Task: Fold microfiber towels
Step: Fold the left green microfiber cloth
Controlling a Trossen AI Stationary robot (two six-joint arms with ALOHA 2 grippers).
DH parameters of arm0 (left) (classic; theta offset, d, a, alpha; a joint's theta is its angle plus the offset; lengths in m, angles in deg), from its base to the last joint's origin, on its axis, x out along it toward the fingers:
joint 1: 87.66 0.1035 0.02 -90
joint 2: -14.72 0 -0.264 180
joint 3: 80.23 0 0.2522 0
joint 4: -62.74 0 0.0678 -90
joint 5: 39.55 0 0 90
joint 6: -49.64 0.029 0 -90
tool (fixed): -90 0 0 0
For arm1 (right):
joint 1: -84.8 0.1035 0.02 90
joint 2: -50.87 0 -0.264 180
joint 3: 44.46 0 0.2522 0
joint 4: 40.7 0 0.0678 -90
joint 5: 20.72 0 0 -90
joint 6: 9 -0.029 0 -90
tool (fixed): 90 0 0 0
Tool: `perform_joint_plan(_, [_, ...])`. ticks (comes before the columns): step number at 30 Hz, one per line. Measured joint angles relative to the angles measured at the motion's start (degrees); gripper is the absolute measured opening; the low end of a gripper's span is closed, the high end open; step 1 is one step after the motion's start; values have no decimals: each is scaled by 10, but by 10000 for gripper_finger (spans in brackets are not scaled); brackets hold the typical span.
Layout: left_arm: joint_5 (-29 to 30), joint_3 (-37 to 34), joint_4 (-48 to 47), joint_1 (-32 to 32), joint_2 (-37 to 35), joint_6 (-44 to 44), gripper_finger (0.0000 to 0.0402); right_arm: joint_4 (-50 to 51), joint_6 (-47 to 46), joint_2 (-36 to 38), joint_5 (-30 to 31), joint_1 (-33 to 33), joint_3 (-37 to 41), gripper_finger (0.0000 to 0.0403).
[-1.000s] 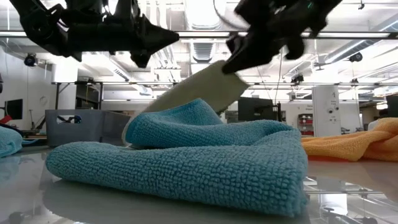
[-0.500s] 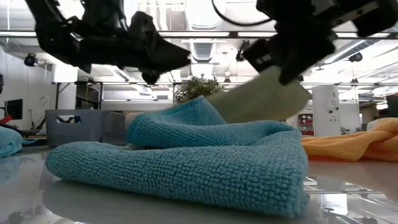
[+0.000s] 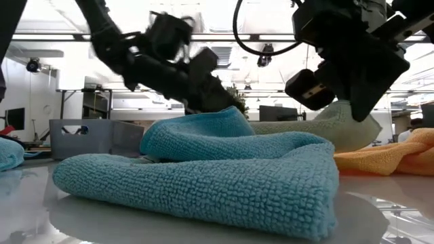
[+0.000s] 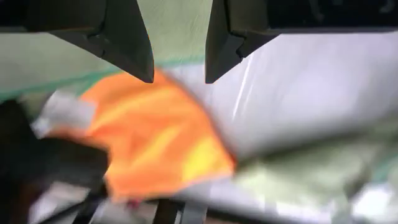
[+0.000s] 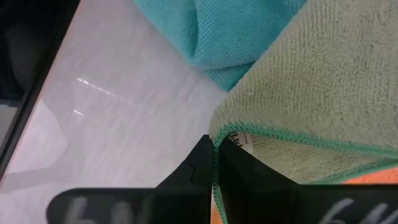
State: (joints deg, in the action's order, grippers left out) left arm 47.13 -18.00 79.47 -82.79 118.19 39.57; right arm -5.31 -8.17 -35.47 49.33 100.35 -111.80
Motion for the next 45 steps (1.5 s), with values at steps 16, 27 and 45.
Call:
perform_joint_plan(16, [2,85,-221,7,26,16,129,0,7,0,5,0,0,9])
perform_joint_plan(27, [-26,85,-239,-19,25,73,13,1,6,0,24,0,0,9])
perform_joint_plan(45, [165,37,-297,-105,-214,316,1,27,-38,28,218,-3,1,8])
